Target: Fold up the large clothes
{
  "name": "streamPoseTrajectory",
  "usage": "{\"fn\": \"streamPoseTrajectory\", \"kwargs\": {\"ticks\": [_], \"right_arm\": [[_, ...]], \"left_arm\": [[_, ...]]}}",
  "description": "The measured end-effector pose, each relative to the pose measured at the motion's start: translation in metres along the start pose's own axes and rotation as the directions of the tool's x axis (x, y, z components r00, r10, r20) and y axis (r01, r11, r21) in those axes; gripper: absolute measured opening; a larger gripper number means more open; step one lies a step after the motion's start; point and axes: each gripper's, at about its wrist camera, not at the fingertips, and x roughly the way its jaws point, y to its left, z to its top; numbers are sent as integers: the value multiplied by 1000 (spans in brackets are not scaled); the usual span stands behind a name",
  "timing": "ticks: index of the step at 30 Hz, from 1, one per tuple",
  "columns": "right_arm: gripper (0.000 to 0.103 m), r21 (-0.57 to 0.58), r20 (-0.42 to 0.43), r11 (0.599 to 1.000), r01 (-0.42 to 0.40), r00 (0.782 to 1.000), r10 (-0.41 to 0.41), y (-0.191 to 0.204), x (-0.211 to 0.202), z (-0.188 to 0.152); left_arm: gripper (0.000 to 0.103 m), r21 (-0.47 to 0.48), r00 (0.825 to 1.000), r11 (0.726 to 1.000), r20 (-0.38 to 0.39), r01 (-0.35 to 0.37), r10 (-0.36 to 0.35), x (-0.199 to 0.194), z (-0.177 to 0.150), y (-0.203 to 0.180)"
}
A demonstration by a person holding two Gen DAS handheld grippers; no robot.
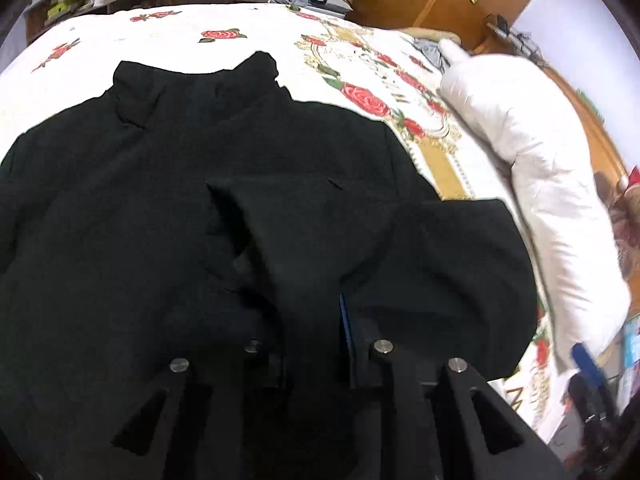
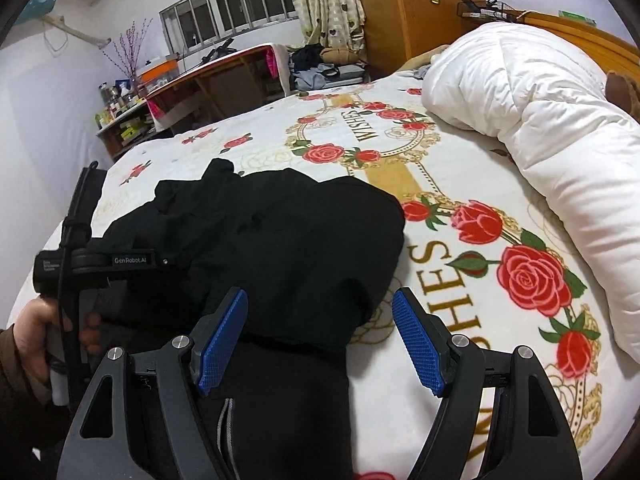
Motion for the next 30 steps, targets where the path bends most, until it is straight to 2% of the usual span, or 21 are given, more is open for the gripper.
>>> {"fn": "streamPoseTrajectory", "kwargs": {"ticks": [6,9,11,16,18,20,22,24,25,26,30], "right_arm": [[75,-2,-13,1000,18,1000,-18,3,-5,-1],[75,-1,4,999,48,999,-48,1,-15,1],[75,16,11,999,47,999,-48,-2,-20,2],[75,4,1,997,72,997,-72,-2,-22,-2],[75,-30,-9,996,80,997,-80,0,-12,-7],[75,-60,-51,995,80,995,-83,4,6,-12],[75,-98,-103,994,49,993,-59,10,30,-18],[75,-89,-138,995,-52,990,40,16,56,-22],[75,-80,-152,995,-62,987,49,18,66,-22],[75,-92,-154,995,-40,988,25,22,75,-21],[75,-109,-100,994,26,994,-37,34,99,-6]], "left_arm": [[15,-14,991,995,92,99,-97,-42,11,-7],[15,-34,973,981,140,192,-185,-76,23,-11],[15,-9,958,973,178,232,-227,-100,32,-18],[15,46,940,981,281,188,-193,-149,44,-19],[15,41,944,989,296,140,-146,-151,46,-11],[15,-9,956,992,269,125,-118,-142,47,6],[15,-63,960,989,255,136,-116,-134,44,24],[15,-106,957,984,269,143,-110,-133,41,39],[15,-125,954,981,278,152,-112,-133,44,44],[15,-130,948,978,296,161,-116,-136,47,47],[15,-91,925,984,365,154,-111,-154,64,40]]}}
